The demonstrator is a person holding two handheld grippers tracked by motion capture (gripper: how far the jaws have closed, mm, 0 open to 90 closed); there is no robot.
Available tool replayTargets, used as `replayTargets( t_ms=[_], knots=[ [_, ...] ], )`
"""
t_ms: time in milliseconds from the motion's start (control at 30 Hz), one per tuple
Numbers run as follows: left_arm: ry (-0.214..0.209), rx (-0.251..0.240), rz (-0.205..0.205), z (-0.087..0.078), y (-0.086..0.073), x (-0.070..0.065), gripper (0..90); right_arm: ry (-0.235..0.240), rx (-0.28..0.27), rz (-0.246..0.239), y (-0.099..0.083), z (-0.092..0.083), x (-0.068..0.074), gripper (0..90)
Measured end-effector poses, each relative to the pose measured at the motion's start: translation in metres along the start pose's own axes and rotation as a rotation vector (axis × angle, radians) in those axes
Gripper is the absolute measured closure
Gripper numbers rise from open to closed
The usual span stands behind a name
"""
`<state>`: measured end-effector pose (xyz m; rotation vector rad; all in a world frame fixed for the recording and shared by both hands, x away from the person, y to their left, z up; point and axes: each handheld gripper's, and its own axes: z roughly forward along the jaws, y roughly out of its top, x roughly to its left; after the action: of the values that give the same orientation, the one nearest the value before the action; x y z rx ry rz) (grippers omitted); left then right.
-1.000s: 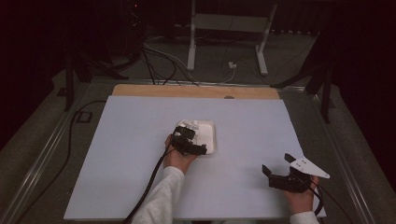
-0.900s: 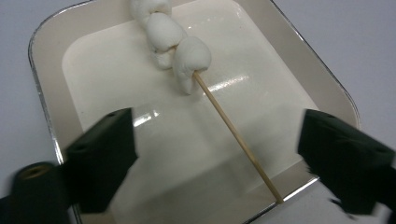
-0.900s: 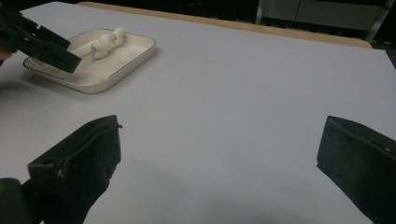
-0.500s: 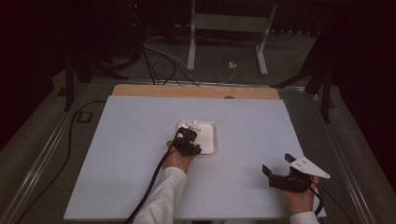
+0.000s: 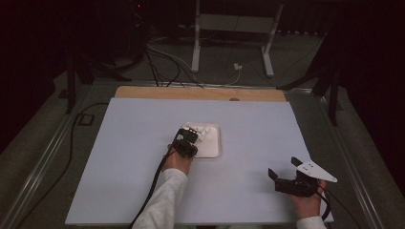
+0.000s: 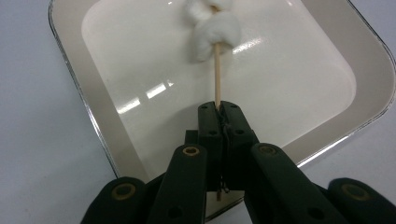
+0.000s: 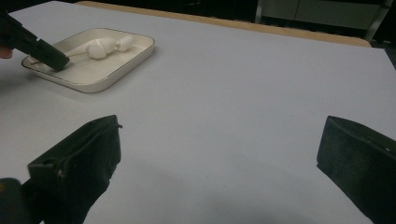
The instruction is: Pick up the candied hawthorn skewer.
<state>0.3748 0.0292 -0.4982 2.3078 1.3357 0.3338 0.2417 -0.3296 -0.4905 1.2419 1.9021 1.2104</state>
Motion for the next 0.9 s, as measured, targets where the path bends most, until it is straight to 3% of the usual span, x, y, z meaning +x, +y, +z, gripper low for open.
replayTargets(
  t_ms=[333, 900],
  knots=[
    [-0.026, -0.03, 0.004, -0.001, -0.003, 0.005, 90.0, 0.0, 0.0, 0.001, 0.0, 0.0, -0.001, 0.0],
    [-0.076, -0.13, -0.006, -0.025, -0.007, 0.019, 90.0, 0.002, 0.002, 0.003, 0.0, 0.0, -0.001, 0.0]
  ],
)
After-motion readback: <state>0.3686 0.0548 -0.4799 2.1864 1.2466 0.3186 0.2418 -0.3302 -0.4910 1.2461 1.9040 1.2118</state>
